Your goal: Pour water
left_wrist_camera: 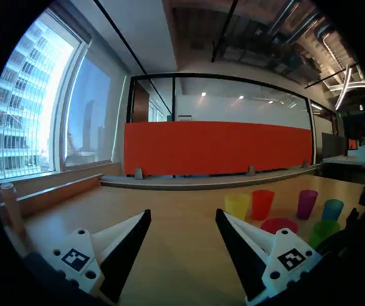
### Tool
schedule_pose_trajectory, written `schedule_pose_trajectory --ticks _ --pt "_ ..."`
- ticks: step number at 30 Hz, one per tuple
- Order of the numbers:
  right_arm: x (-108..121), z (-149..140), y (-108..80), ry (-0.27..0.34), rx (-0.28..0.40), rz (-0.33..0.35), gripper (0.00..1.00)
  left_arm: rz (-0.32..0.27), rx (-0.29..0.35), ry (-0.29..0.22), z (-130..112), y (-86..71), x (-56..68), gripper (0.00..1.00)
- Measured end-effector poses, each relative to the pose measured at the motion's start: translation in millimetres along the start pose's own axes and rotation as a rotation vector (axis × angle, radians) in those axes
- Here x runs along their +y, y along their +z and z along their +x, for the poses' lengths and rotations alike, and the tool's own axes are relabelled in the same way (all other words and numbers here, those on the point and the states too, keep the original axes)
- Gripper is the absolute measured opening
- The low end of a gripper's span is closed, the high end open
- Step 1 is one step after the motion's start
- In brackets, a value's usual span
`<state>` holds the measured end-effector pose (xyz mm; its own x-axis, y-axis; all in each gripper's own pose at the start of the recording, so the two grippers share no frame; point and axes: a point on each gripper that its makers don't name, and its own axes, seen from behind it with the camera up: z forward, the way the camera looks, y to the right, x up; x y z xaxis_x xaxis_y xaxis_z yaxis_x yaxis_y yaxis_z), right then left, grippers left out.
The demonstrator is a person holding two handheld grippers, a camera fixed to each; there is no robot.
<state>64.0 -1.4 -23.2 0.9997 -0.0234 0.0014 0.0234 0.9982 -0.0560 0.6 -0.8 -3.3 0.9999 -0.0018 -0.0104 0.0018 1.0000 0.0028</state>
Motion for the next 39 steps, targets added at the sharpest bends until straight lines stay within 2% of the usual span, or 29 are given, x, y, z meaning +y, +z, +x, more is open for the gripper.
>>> schedule_pose_trajectory --ticks 24,33,39 --pt "8 3 -10.6 0.009 0.012 0.0 1.0 -0.011 -0.01 0.002 -1 1.7 2.1 0.94" --pt "19 1 -12.1 -0.011 0.026 -0.006 1.0 -0.011 -0.011 0.002 -1 1.4 2.3 0.94" --pt "14 -10 -7.0 -0.025 0.017 0.014 1.0 -0.011 -0.01 0.002 -1 1.9 2.4 0.94"
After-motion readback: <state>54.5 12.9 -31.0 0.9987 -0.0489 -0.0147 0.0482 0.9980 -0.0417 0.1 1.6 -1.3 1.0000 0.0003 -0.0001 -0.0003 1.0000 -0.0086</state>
